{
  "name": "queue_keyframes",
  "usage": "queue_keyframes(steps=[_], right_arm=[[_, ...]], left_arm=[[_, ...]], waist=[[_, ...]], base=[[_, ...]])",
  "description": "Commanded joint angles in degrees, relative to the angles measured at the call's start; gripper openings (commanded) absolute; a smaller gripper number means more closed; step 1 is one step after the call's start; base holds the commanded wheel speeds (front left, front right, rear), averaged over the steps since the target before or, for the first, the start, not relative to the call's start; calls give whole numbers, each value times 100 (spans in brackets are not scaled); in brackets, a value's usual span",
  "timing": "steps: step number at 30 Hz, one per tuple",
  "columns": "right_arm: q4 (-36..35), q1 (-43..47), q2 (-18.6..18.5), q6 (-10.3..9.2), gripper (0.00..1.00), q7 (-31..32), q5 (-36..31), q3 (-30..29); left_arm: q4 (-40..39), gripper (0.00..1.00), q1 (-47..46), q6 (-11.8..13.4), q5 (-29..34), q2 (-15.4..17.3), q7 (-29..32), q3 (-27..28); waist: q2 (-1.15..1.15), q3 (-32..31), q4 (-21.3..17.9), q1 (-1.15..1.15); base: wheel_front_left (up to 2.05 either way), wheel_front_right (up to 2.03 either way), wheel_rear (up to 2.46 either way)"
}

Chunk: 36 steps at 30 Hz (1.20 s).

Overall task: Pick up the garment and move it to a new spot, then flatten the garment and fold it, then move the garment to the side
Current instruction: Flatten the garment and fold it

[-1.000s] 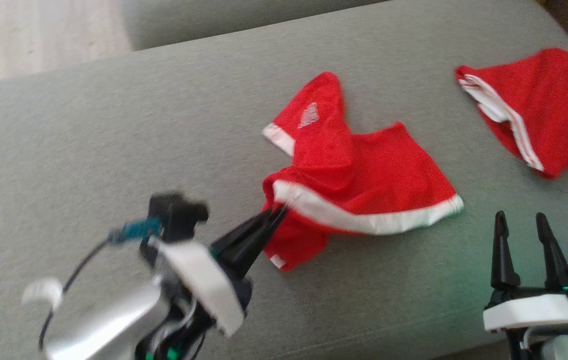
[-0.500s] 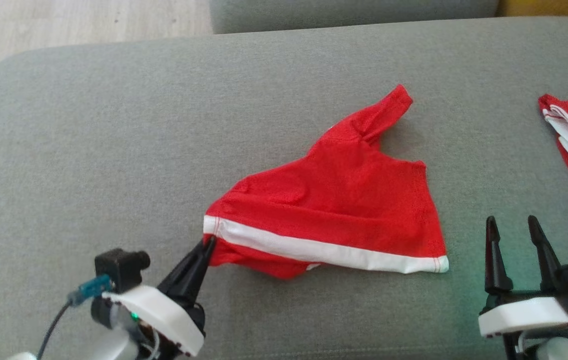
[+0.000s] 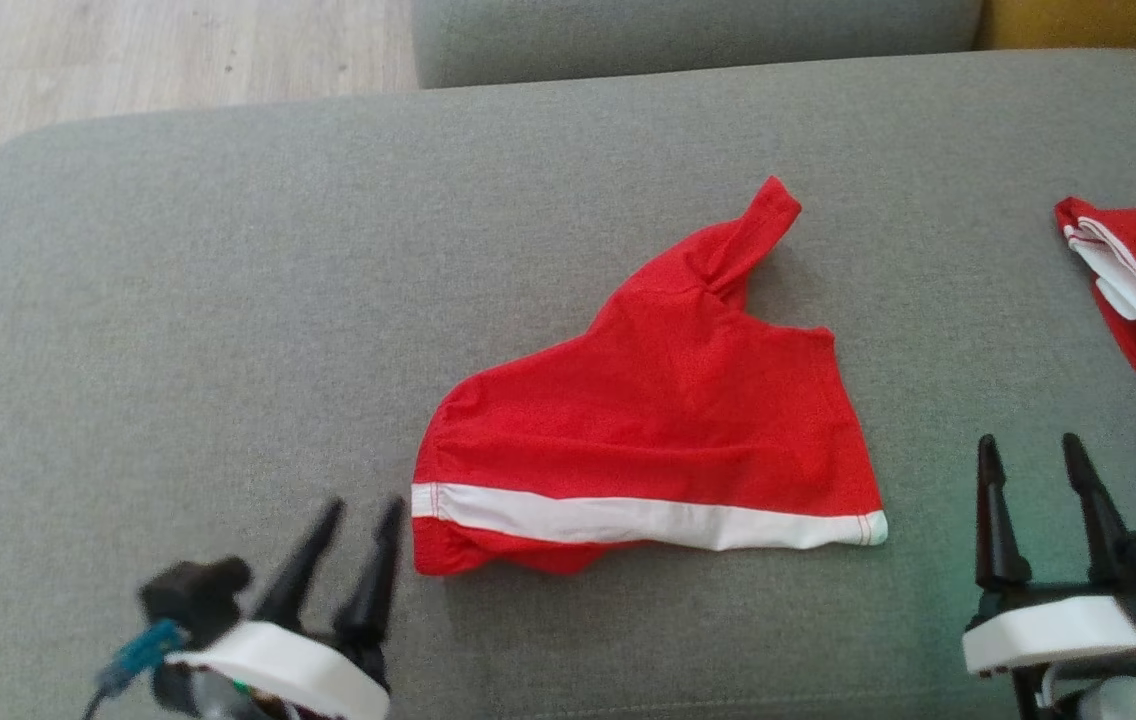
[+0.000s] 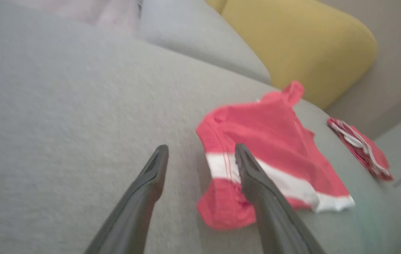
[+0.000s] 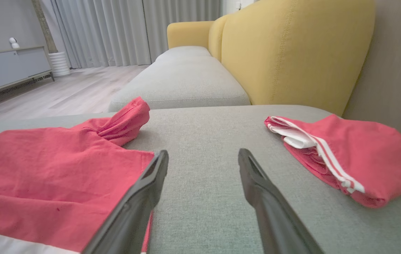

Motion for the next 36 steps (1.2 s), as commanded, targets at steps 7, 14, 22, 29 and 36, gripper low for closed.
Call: queue_keyframes(steps=[7, 14, 22, 29, 36], right_arm=[[-448, 60, -48, -4, 100, -62, -113, -86], [-456, 341, -48, -4, 100, -62, -64, 11], [-265, 446, -48, -4, 100, -62, 127, 397], [-166, 425, -48, -4, 100, -62, 194, 536], [-164, 415, -48, -4, 100, -62, 159, 552]], left_arm=[[-1298, 100, 708, -65, 1934, -994, -71, 2188], [-1010, 100, 917, -316, 2733, -1337, -71, 2838], [-629, 100, 861, -497, 3141, -1475, -71, 3122], [-475, 100, 827, -596, 3195, -1500, -71, 3180], [-439, 100, 814, -633, 3152, -1503, -71, 3167]], waist=[[0, -315, 96, 0], [0, -608, 312, 0], [0, -716, 459, 0], [0, -746, 477, 0], [0, -749, 470, 0]], base=[[0, 0, 0], [0, 0, 0], [0, 0, 0], [0, 0, 0], [0, 0, 0]])
